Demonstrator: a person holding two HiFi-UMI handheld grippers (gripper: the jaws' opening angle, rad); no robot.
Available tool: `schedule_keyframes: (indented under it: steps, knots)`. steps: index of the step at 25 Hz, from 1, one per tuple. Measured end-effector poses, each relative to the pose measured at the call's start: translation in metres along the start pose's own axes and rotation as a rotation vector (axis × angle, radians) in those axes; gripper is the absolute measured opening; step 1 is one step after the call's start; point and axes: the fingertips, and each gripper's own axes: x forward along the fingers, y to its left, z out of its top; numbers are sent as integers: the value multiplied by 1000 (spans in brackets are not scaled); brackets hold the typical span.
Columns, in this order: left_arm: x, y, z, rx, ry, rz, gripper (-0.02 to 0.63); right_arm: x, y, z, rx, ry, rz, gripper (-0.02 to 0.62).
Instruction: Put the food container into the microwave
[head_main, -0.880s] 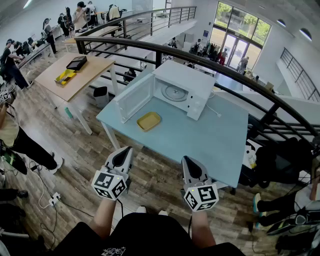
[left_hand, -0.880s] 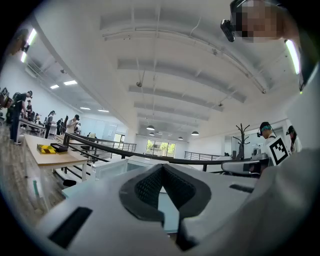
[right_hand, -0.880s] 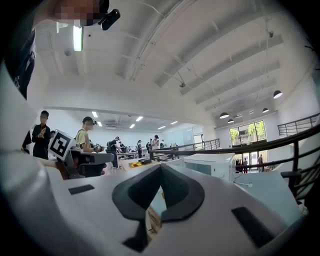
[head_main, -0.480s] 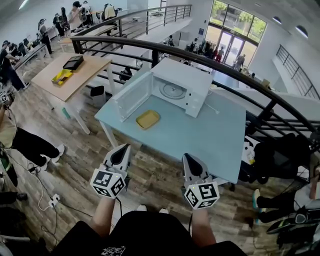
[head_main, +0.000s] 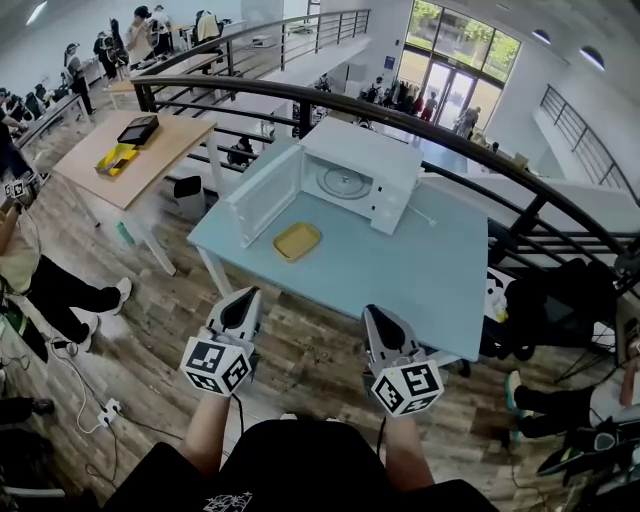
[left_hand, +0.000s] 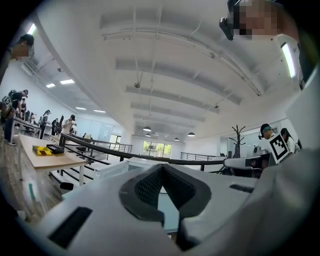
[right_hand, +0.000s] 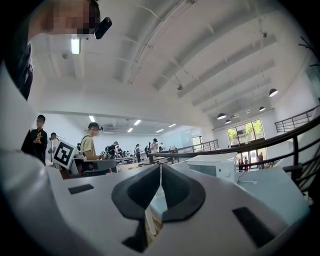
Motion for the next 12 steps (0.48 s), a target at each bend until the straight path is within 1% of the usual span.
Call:
schedule_keyframes:
  steps: [8, 12]
  knots:
    - [-9, 23, -5, -1, 18, -33, 8, 11, 24, -8, -14, 5, -24, 6]
    - [-15, 34, -2, -2, 6, -34, 8, 17, 33, -5, -20, -15, -21, 6]
